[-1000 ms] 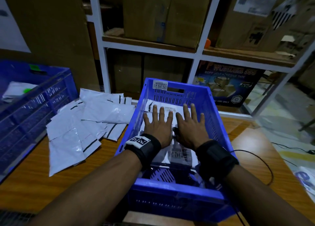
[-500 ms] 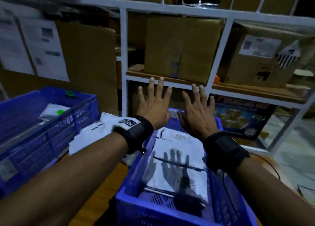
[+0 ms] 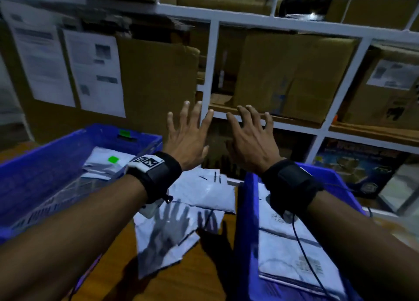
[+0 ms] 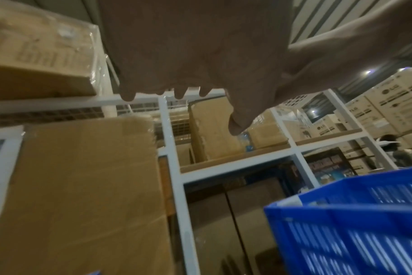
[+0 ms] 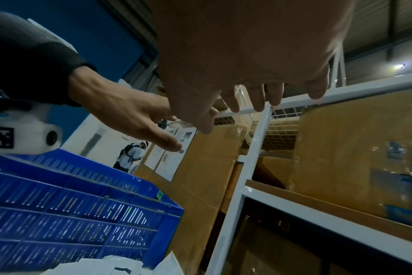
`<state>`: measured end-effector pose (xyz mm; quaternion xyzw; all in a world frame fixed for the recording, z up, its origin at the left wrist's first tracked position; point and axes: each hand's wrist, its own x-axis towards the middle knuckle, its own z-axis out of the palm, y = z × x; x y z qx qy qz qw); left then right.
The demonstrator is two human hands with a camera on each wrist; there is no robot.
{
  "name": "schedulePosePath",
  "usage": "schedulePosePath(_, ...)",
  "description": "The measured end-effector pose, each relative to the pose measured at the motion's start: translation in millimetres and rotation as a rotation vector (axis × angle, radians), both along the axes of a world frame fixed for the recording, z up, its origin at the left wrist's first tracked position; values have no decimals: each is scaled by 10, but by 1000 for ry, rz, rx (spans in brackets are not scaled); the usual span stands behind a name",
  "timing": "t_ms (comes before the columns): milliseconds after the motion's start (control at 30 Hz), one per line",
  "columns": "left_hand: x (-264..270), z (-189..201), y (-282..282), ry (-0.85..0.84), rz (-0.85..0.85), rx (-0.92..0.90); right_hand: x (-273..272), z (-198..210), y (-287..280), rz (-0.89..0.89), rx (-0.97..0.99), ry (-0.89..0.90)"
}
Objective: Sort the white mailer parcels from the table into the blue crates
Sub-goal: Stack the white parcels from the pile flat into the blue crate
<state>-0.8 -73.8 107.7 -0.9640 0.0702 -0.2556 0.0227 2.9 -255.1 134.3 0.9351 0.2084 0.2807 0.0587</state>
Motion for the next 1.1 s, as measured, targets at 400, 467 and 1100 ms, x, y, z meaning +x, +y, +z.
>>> schedulePosePath(400,100,-812,918,312,-144,62,177,-731,1082,-150,-93,321)
schedulePosePath(467,124,-951,987,367,-170,103,194,-1020,1116,-162,-114,360)
schedulePosePath(1100,350,-1300,1079,419,-253,147,594,-2537,1043,-190,-289,435)
